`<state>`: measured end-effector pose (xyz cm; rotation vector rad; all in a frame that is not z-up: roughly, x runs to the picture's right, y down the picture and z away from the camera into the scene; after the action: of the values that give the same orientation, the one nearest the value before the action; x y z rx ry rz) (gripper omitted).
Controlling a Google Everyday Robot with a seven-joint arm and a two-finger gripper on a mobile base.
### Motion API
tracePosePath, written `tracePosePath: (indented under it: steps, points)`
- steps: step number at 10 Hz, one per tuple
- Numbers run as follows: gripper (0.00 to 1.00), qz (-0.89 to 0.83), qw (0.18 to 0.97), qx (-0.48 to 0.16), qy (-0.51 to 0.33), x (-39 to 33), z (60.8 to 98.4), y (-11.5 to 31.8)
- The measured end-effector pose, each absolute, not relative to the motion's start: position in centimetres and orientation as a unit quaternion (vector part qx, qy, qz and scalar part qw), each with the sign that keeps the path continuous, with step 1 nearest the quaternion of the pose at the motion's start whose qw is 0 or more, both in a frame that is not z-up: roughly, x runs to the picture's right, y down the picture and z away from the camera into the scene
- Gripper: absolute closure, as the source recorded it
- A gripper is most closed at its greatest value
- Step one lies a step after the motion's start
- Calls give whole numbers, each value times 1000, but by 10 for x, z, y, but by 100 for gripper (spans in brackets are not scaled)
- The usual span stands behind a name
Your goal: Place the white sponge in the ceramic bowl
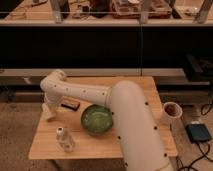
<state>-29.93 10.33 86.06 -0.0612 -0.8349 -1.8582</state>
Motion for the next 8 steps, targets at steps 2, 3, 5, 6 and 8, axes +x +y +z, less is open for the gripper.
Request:
tracePosePath:
  steps: [2,3,5,6,8]
  points:
    - [100,-773,535,-22,-341,-268,848,99]
    - [100,-774,537,-16,-334,-248,832,92]
    - [100,-778,539,-17,-322,-211,806,85]
    - [100,-773,549,-27,-316,-179,791,86]
    - [100,-754,575,-47,-316,-137,776,97]
